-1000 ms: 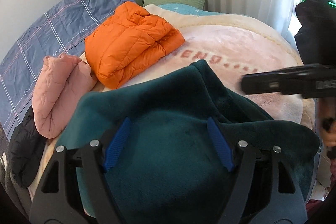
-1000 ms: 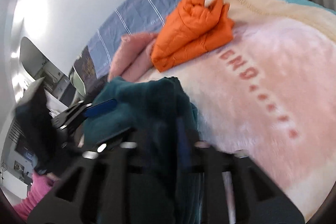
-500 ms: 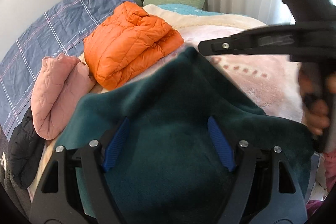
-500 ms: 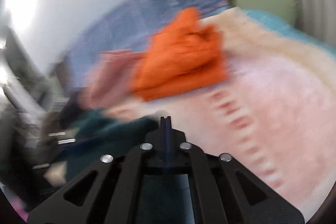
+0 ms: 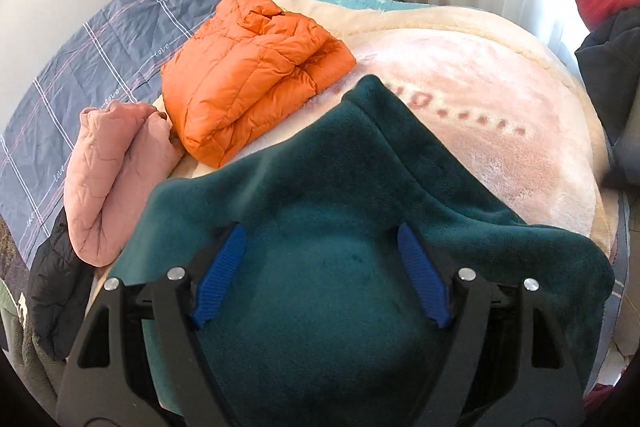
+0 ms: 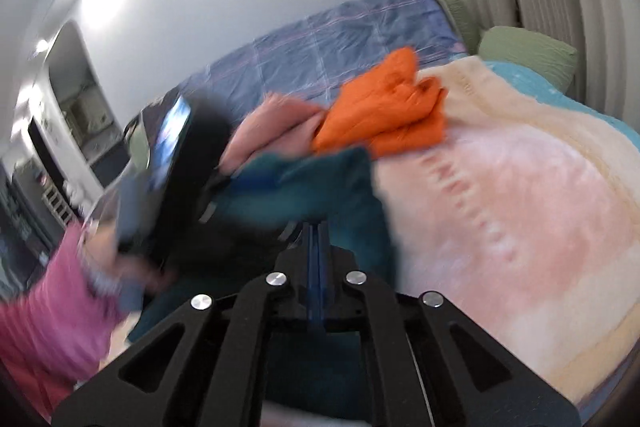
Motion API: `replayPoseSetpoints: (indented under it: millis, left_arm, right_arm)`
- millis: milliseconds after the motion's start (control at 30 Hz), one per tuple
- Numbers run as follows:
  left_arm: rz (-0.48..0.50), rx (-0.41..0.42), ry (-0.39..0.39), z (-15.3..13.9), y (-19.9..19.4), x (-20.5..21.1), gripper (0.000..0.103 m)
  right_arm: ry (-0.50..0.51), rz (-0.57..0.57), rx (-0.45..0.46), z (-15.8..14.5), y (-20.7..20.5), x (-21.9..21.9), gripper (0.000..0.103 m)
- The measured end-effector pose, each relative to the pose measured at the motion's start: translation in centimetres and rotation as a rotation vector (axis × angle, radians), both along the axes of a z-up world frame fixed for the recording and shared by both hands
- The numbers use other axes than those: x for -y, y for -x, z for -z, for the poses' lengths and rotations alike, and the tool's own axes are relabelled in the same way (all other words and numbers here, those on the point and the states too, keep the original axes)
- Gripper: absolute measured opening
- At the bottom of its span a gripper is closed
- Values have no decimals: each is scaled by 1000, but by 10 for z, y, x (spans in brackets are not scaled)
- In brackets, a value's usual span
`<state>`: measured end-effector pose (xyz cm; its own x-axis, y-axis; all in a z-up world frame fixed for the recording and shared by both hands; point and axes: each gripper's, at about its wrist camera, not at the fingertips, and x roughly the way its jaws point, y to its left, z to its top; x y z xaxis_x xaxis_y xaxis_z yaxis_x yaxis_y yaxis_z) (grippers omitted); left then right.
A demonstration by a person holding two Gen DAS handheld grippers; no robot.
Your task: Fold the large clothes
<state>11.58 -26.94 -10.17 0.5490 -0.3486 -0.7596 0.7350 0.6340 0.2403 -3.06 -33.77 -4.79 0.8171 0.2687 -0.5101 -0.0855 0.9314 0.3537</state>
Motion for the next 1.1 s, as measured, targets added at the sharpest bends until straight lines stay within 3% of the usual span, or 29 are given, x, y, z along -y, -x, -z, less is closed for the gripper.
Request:
replayPoseSetpoints:
  millis: [33,67,133,200,267,333,400,467,533,633,733,800,867,900,967,1100]
  left_arm:
    - [-1,3,4,0,0,-1,80]
    - [-1,2,5,0,0,-1,80]
    - [-6,-8,0,4,-3,2,81]
    - [-29,27,-70,13,-4,14,82]
    - [-31,66,-101,12,0,19,82]
    - [-34,70,-81,9,1,13,82]
    - [-47,65,-26,-4,3,1,79]
    - [-76,53,52,-21,6,-16,68]
    - [-89,19,130,-34,5,-34,45]
    - [-145,-13,230,-54,-3,-67,30]
    - [-203,-46,278,-55,-23,-92,30]
    - [-225,-115,261,-29,-42,-95,34]
    - [-198,-48,197,4,-49,-88,37]
    - [-208,-51,201,19,-54,-86,37]
    - [-230,-122,259,19,-63,-92,38]
    - [-217,-79,215,17,-54,-85,38]
  right_arm:
    - [1,17,-40,10,-1,-3,2]
    - [-19,61,-161,41,-6,-2,0]
    - [-160,78,-169,76,-11,8,0]
    - [-167,110,-164,75,-11,9,0]
    - [-88,142,-177,67,-13,-1,0]
    - [-21,135,-164,62,-12,-10,0]
    - [-32,132,-154,61,-7,-10,0]
    - [-65,135,-148,63,-3,-6,0]
    - [-85,143,-142,67,-3,-3,0]
    - [-75,142,-142,64,-6,-7,0]
    - [-66,141,-142,63,-6,-9,0]
    - [-68,133,-139,63,-6,-10,0]
    - [-69,128,-138,63,-9,-11,0]
    - [-60,136,-145,62,-11,-12,0]
    - [-26,151,-144,60,-13,-16,0]
    - [-25,141,-143,61,-10,-16,0]
